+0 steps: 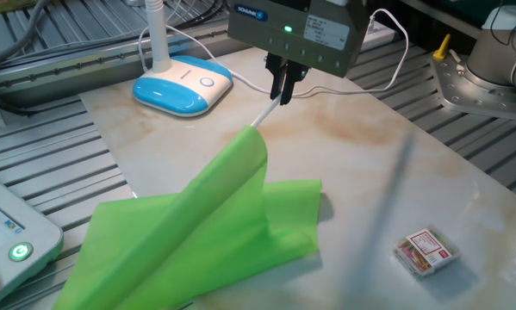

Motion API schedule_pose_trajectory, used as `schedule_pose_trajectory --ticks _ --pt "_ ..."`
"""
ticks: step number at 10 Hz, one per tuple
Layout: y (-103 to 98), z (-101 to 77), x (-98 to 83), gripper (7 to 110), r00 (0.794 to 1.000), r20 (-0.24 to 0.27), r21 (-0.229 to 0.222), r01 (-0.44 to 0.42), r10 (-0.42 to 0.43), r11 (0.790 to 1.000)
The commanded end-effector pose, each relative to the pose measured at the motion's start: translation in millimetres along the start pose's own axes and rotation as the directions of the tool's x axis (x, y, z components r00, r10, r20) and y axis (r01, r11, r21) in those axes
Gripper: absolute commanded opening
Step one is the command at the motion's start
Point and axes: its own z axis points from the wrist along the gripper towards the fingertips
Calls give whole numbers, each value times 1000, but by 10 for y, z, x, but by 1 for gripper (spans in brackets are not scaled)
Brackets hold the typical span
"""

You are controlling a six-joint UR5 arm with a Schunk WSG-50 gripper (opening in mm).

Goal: Wave the flag

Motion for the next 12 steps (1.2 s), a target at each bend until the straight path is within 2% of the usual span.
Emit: schedule_pose_trajectory --ticks 1,2,5,9,12 --pt "7 -12 31 7 1000 -12 -7 1 -1 1000" --pt "11 -33 42 7 1000 -14 -8 2 -2 1000" --pt "-15 -307 115 7 999 -31 -10 10 -10 1000" --pt "57 -912 156 7 997 -72 -50 10 -14 999" --pt "116 -1255 160 7 997 -79 -70 -1 -5 998"
